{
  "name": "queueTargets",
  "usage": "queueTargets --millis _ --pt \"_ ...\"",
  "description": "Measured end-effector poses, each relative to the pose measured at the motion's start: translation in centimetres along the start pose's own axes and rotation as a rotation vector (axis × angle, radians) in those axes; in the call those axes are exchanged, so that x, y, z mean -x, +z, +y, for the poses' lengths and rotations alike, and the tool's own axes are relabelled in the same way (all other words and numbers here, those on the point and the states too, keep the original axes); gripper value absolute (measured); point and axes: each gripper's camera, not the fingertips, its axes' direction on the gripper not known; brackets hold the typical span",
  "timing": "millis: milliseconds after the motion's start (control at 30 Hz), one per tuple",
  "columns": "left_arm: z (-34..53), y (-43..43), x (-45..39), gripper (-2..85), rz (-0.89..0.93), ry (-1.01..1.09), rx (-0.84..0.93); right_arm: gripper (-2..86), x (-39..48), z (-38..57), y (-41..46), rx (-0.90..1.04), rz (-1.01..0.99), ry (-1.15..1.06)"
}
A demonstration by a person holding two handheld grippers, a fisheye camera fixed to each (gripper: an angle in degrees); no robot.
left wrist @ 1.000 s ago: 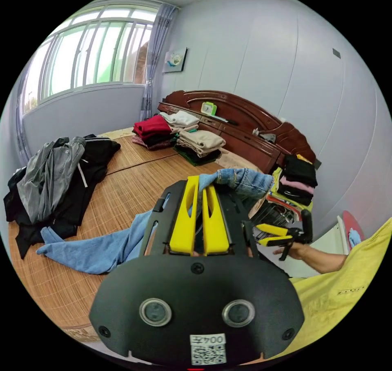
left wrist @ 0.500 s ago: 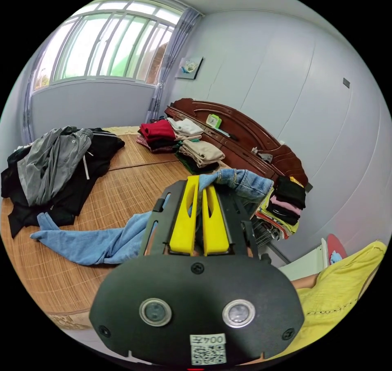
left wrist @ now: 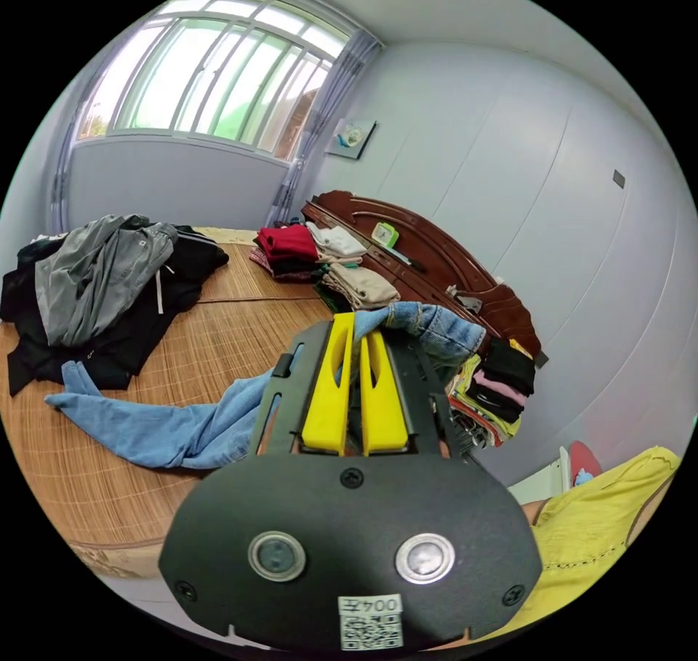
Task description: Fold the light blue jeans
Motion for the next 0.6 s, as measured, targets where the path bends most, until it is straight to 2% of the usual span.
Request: queueTargets --millis 133,200,333,400,533,600 --pt "2.6 -5.8 1.9 -0.1 -0.015 -0.078 -0.133 9.0 -2.7 -3.9 -3.5 -0.041 -0.190 0.036" --pt "3.7 -10.9 2.8 0.0 -0.063 -0.089 -0.219 7.8 -3.7 -7.3 -7.0 -0.105 -0.331 -0.015" --pt "3.8 -19.6 2.6 0.1 -0.175 -0.027 -0.282 6.5 -4.0 -13.6 -13.4 -0.217 -0.570 -0.151" --pt "3.3 -25.7 1.2 0.2 -0.282 0.026 -0.315 5.9 -2.8 -18.4 -17.5 -0.261 -0.710 -0.247" --pt "2.7 -35.1 -1.6 0.3 -0.430 0.072 -0.424 5.7 2.2 -24.6 -23.9 -0.301 -0.822 -0.453" --pt "2.3 -41.3 -3.8 0.4 -0.561 0.094 -0.511 5.6 6.7 -27.4 -28.3 -0.336 -0.883 -0.589"
